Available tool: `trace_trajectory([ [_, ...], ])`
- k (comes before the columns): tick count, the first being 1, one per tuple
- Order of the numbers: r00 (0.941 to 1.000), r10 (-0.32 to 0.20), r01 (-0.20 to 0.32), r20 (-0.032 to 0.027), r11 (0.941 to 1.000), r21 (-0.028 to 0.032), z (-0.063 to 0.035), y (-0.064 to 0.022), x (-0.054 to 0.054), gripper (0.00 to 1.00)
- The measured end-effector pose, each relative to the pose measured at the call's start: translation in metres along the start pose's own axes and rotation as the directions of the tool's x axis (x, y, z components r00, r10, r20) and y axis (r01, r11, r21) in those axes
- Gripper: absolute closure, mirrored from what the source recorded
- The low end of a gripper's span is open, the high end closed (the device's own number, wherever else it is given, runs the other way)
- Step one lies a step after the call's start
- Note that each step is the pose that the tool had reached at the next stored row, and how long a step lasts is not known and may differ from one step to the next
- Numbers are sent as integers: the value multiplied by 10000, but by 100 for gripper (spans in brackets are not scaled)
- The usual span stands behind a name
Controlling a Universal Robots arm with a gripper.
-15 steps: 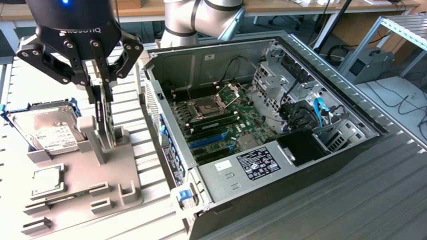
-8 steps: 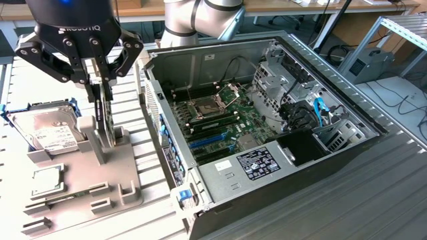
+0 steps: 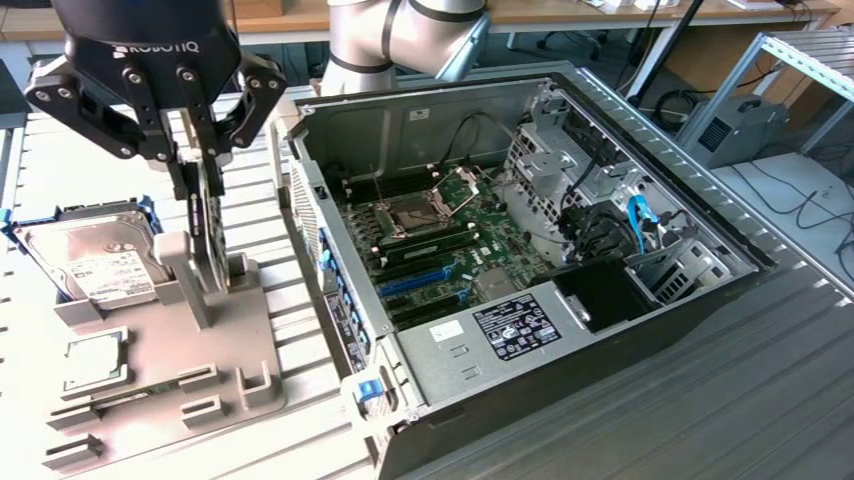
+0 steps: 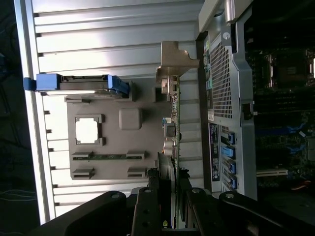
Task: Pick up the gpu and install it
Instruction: 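Pick up the gpu and move the gpu toward the slot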
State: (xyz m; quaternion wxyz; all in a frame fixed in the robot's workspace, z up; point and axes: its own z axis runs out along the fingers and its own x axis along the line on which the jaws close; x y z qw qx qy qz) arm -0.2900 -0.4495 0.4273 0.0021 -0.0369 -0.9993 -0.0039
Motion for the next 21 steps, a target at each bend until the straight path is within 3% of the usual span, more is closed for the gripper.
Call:
trace_trajectory([
  [21,10000,0,0,0,10000,-1,-119,1,1,74],
])
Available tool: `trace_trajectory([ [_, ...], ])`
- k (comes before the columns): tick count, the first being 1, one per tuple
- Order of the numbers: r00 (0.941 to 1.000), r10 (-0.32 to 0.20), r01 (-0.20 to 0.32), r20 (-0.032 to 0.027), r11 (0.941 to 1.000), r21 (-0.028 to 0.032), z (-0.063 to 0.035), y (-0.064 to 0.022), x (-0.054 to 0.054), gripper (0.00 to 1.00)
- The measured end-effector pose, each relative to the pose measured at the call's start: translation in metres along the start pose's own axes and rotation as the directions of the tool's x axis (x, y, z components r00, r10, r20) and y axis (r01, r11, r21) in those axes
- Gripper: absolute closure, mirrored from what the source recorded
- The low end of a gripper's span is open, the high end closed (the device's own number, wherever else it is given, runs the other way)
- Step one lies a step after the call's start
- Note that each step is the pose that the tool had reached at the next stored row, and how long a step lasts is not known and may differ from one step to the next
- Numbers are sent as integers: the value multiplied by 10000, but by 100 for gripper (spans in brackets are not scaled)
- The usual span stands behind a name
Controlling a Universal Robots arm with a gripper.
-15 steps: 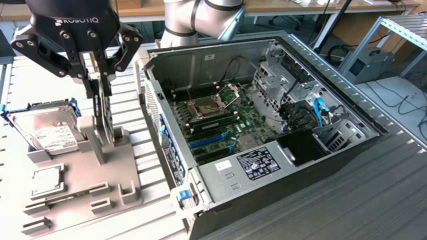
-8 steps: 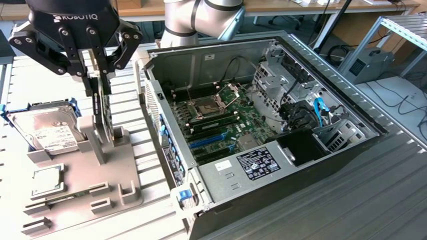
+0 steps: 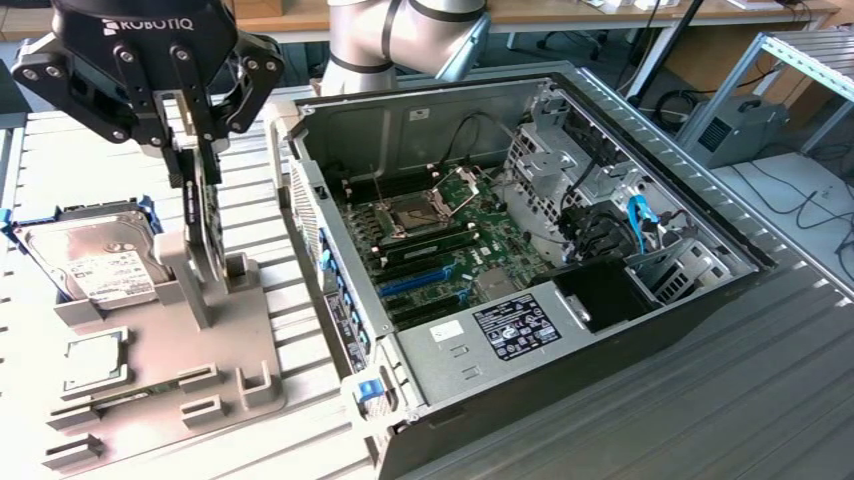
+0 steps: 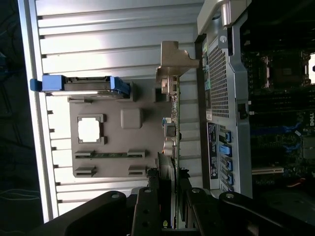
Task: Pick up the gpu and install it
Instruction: 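Pick up the gpu and move the gpu toward the slot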
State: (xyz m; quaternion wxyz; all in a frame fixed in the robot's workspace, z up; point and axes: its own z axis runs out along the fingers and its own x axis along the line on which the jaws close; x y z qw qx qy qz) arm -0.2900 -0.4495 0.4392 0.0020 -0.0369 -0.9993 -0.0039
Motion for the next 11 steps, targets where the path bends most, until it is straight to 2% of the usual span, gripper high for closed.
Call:
trace_trajectory([
  [11,10000,0,0,0,10000,1,-60,0,0,74],
])
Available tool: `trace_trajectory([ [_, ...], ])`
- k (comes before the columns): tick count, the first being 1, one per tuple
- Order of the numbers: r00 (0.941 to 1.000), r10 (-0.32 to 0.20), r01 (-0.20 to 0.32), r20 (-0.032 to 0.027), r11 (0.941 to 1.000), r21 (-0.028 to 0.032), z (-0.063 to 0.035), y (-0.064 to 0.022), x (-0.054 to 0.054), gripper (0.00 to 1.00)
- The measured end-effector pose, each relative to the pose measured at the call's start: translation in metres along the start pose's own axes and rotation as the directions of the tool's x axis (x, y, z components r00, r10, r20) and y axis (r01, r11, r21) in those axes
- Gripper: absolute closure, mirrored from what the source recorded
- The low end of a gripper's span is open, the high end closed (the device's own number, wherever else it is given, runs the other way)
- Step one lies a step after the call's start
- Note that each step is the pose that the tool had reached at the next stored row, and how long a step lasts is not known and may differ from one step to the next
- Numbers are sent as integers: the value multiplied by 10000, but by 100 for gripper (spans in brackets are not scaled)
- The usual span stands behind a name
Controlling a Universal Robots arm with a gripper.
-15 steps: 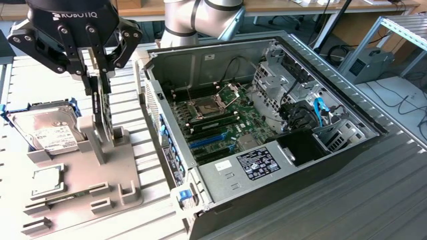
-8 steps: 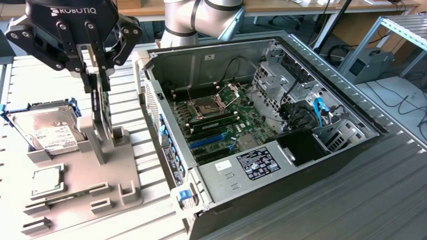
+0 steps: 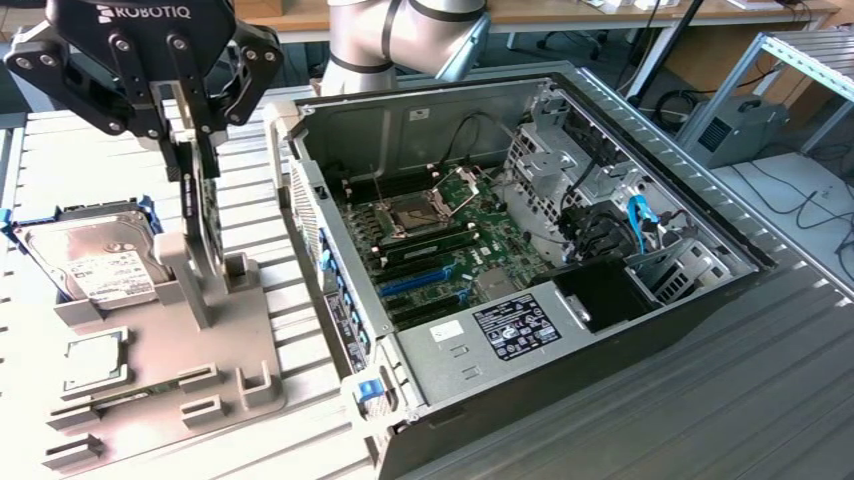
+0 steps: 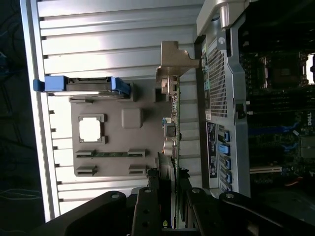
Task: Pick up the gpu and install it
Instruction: 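Pick up the gpu and move the gpu toward the slot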
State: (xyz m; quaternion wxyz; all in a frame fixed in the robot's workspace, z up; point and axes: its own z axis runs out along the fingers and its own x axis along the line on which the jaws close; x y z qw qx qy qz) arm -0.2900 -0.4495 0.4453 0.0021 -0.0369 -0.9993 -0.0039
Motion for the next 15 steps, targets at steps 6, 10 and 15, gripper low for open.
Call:
trace_trajectory([
  [6,10000,0,0,1,10000,0,-33,0,0,74],
  [10,10000,0,0,0,10000,0,-56,1,0,74],
  [15,10000,0,0,0,10000,0,-86,1,0,74],
])
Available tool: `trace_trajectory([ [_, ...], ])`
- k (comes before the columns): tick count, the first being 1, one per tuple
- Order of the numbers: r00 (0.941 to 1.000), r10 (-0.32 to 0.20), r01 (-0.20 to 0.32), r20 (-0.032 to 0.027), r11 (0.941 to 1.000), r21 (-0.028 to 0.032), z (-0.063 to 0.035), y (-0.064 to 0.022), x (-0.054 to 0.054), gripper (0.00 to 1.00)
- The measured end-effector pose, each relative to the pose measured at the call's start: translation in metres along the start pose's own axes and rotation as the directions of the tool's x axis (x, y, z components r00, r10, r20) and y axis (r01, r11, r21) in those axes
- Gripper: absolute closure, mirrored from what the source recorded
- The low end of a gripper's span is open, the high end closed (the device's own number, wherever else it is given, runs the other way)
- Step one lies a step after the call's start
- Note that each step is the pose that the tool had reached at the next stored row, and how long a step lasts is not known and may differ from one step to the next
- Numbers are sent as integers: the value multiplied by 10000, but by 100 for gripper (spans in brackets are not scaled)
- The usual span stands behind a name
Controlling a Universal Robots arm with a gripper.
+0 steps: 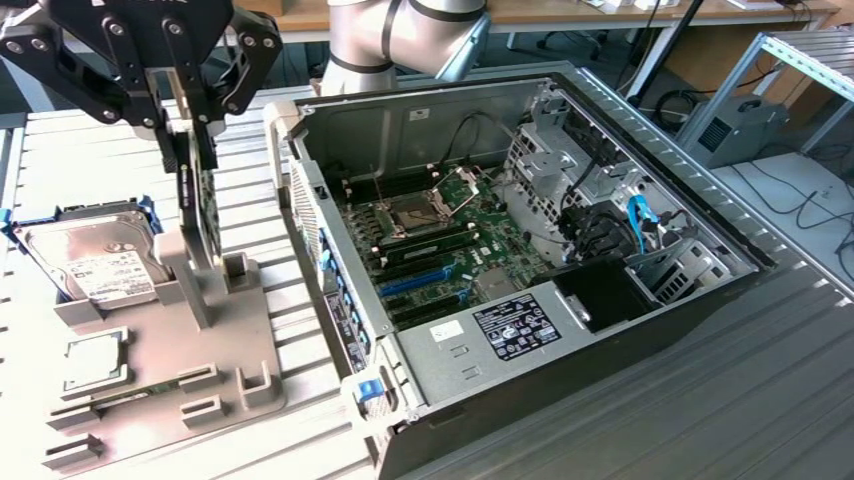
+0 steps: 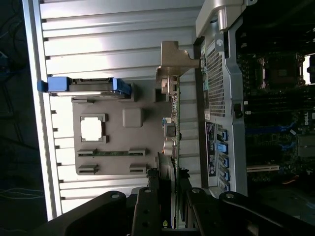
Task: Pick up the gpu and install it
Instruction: 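Pick up the gpu and move the gpu toward the slot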
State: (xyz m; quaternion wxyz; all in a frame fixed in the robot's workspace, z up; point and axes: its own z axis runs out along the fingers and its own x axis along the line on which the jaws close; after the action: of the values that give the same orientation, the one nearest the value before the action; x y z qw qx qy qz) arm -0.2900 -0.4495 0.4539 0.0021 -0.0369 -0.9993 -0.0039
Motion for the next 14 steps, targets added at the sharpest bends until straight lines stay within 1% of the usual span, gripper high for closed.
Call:
trace_trajectory([
  [14,10000,0,0,0,10000,0,-78,1,0,74],
])
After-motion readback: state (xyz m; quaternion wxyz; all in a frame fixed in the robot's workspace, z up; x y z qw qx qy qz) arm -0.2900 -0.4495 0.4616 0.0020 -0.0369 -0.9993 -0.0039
